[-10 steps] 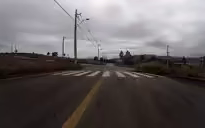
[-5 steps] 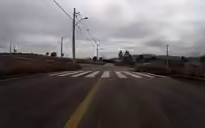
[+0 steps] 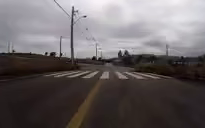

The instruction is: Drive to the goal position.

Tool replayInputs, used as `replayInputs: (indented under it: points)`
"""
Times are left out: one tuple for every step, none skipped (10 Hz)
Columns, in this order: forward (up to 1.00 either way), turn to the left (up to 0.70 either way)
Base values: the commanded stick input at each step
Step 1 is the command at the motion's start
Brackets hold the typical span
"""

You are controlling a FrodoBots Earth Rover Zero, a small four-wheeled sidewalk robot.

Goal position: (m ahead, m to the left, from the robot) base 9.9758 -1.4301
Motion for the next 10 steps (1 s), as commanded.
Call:
replayInputs:
  points:
    - [0.70, 0.00]
    - [0.70, 0.00]
    - [0.70, 0.00]
    - [0.70, 0.00]
    - [0.70, 0.00]
    - [0.70, 0.00]
    - [0.70, 0.00]
    - [0.70, 0.00]
    - [0.70, 0.00]
    - [0.70, 0.00]
